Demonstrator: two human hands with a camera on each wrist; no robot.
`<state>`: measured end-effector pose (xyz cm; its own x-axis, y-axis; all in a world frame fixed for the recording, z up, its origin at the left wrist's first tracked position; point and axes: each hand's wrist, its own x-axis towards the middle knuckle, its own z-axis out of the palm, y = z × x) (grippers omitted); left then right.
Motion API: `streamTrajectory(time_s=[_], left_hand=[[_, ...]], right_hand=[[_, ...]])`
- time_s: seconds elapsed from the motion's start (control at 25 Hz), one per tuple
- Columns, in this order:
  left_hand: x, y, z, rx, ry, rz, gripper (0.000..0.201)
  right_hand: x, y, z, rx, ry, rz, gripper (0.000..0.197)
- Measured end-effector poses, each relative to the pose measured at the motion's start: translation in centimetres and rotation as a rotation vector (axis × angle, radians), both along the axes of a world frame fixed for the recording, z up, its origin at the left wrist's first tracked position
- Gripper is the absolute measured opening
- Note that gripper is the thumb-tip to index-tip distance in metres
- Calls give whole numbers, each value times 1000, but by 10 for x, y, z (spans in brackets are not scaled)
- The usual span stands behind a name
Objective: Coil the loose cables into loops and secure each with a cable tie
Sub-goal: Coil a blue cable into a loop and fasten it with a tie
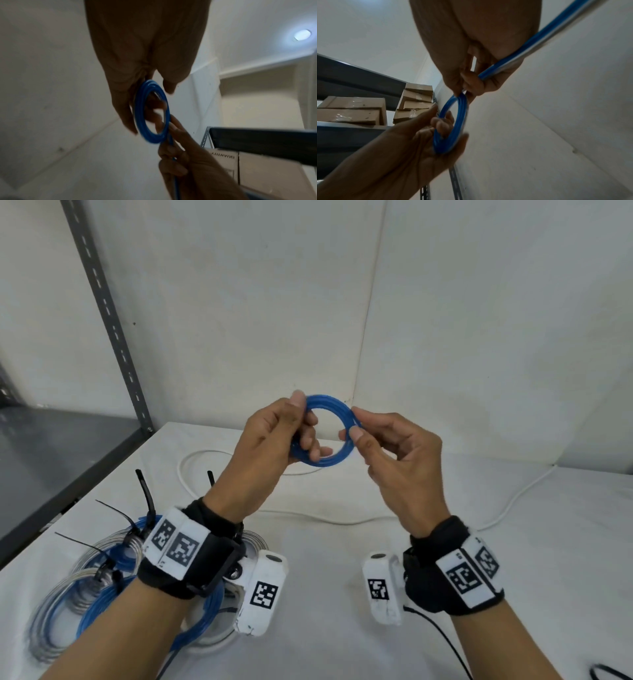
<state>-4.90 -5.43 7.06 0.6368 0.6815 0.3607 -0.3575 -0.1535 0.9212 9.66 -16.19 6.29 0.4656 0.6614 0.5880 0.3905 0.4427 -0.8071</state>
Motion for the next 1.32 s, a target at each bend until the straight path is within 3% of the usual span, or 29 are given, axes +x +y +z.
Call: streamTrajectory(time_s=[0.16, 0.36, 0.52, 0.72, 0.92, 1.08, 1.2, 1.32], left_hand=[[-8, 1, 1, 391, 294, -22, 27], [-20, 10, 3, 457, 486, -155, 34], [-16, 12, 4, 482, 361, -53, 32], [-15, 20, 8, 259, 93, 125, 33], [-8, 11, 9, 70, -41, 110, 30], [0, 6, 5, -66, -138, 70, 33], [5, 2, 0, -78, -137, 73, 34], [-1, 5, 0, 101, -8, 112, 29]], right_hand=[[18, -9, 3, -194, -305, 73, 20], [14, -6, -2, -257, -355, 86, 19], [8, -3, -2, -160, -238, 39, 18], [2, -2, 2, -39, -2, -4, 12], [-13, 6, -7, -6, 4, -43, 2], [-23, 9, -11, 29, 108, -1, 13], [-24, 10, -10, 56, 177, 18, 19], [-10, 4, -2, 47, 124, 20, 17]])
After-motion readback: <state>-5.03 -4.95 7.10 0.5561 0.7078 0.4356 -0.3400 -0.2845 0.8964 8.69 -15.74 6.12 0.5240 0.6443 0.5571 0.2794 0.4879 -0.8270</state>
